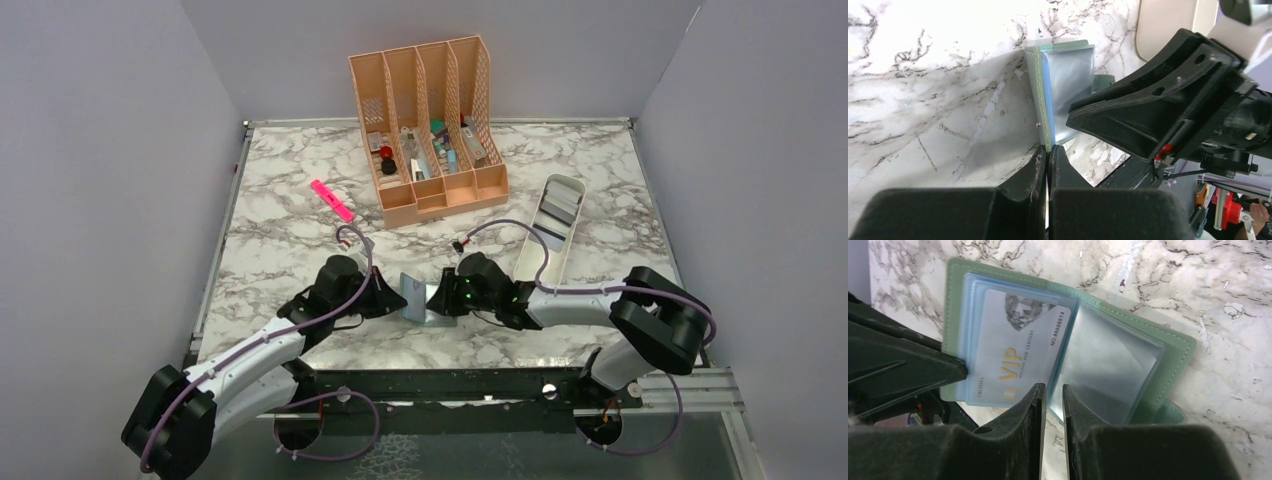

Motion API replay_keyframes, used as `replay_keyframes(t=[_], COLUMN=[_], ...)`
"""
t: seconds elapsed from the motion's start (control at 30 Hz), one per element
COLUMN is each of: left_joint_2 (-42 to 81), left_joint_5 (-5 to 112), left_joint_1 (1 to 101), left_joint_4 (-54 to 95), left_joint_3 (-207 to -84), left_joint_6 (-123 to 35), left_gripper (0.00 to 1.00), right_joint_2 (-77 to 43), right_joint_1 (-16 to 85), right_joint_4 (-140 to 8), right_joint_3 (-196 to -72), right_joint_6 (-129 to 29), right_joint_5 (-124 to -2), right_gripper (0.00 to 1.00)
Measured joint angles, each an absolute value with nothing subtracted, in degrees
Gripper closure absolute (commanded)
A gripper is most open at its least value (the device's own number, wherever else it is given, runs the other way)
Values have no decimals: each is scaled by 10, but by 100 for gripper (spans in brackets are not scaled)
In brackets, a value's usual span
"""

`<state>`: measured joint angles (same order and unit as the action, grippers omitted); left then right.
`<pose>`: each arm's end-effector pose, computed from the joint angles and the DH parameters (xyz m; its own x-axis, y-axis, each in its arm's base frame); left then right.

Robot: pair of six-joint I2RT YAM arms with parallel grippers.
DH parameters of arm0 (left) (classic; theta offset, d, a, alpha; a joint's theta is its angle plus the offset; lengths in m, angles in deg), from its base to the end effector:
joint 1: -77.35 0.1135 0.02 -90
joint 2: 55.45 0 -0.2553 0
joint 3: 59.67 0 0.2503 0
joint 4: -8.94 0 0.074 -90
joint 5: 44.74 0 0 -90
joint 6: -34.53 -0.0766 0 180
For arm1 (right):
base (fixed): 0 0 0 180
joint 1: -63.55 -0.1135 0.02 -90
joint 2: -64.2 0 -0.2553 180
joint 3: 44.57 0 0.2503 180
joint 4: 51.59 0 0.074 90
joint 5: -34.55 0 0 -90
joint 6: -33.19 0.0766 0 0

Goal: Put the credit cards into the card holder
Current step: Insert the credit card into the card holder.

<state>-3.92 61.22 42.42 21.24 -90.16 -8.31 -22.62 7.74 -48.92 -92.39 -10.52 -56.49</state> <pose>0.1668 -0.1422 0.1424 -0.8481 -0.2676 -0.4572 0.1720 0.6773 -0.7153 0.1796 0.2669 0.1217 -0.8338 0.0588 -0.5489 -0.3365 0.7341 0.5898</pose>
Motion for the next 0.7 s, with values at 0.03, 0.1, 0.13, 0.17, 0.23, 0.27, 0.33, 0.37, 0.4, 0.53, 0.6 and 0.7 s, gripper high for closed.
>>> replay_keyframes(t=[0.03, 0.1, 0.13, 0.17, 0.23, 0.27, 0.33, 0.37, 0.4, 0.53, 0.6, 0.7], left_joint_2=[-39, -39, -39, -40, -42, -43, -43, -43, -43, -37, -30, -15], left_joint_5=[612, 612, 613, 613, 616, 619, 627, 630, 633, 642, 643, 643], left_joint_1=[424, 424, 424, 424, 424, 424, 424, 424, 424, 424, 424, 424], left_joint_4=[218, 223, 225, 225, 225, 225, 222, 219, 216, 197, 194, 190], left_joint_3=[-907, -914, -917, -919, -920, -920, -919, -919, -918, -914, -914, -914], left_joint_6=[-87, -94, -97, -100, -103, -104, -103, -103, -103, -103, -103, -105], left_gripper=[100, 100, 100, 100, 100, 100, 100, 100, 100, 100, 97, 84], right_joint_2=[-228, -238, -245, -252, -264, -270, -281, -285, -288, -294, -296, -297], right_joint_1=[77, 77, 77, 77, 77, 77, 77, 77, 77, 77, 77, 77], right_joint_4=[-490, -491, -491, -490, -488, -485, -478, -474, -470, -458, -456, -454], right_joint_3=[-924, -929, -931, -933, -936, -938, -942, -943, -944, -945, -945, -945], right_joint_6=[-107, -110, -112, -114, -115, -115, -114, -114, -114, -114, -114, -114], right_joint_5=[-563, -562, -561, -561, -562, -562, -564, -566, -567, -569, -570, -571], right_gripper=[78, 79, 79, 79, 80, 79, 80, 80, 80, 80, 80, 80])
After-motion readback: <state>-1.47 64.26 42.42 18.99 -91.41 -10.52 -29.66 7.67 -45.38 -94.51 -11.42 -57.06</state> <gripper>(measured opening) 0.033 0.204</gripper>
